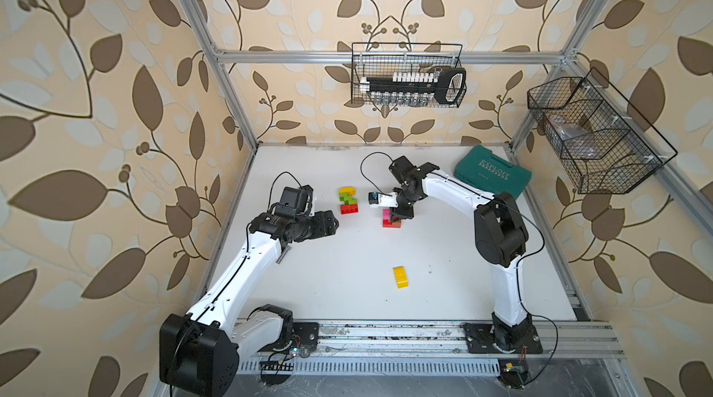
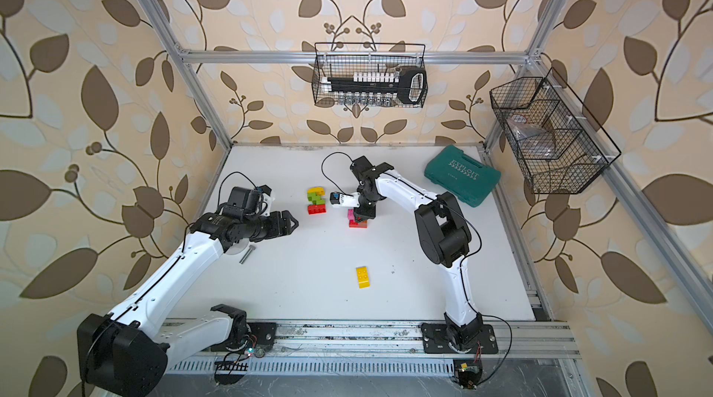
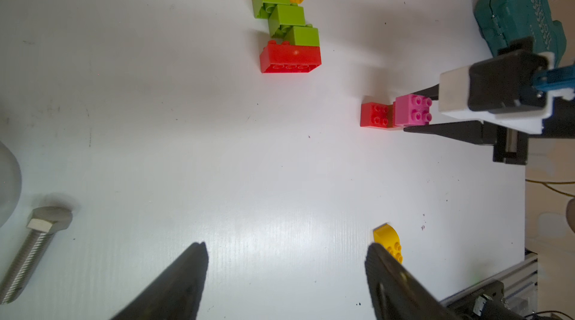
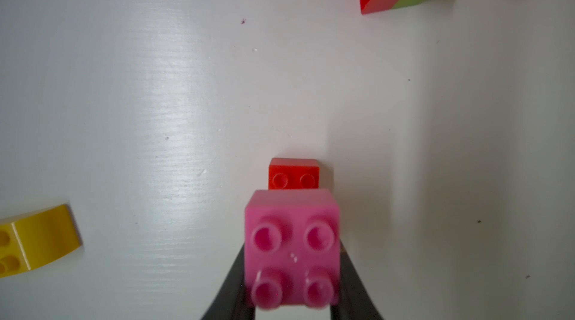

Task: Assemble the letter s with lego
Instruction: Assemble the lego brick with the lego brick.

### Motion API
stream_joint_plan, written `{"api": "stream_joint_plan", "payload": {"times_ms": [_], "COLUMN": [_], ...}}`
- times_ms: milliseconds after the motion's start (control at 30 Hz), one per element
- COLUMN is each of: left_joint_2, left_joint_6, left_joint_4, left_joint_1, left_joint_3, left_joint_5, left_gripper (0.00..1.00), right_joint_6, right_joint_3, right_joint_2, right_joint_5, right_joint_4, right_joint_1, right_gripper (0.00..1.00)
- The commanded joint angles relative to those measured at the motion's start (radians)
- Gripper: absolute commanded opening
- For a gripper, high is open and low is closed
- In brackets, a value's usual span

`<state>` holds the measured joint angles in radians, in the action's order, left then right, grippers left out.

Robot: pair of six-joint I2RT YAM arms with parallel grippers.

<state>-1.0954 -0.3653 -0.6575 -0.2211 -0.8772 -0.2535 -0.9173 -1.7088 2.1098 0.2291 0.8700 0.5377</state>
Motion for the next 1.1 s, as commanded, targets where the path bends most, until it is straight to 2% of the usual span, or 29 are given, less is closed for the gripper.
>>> {"api": "stream_joint_plan", "payload": {"times_ms": [0,700,1067], "left_joint_2": [0.002,0.003,0.008], "left_joint_6": [0.024,0.024,0.025], "left_joint_4": [0.006,0.005,0.002], "left_joint_1": [0.008,0.009,0.009], "left_joint_3": [0.0,-0.001,0.0], "left_joint_5": [0.011,0.016,0.023], "left_gripper": [0.82,0.82,0.82], "right_joint_6": [0.024,0.093,-0.007], "right_joint_3": [0.054,0.329,0.29], "right_joint_2": [-0.016,-0.142,-0.103], "right_joint_5": [0.01,0.036,0.097], "right_joint_4": [-0.006,-0.24,-0.175], "right_joint_1": [-0.012,-0.043,-0.065], "right_gripper": [0.06,0.03,0.03]}}
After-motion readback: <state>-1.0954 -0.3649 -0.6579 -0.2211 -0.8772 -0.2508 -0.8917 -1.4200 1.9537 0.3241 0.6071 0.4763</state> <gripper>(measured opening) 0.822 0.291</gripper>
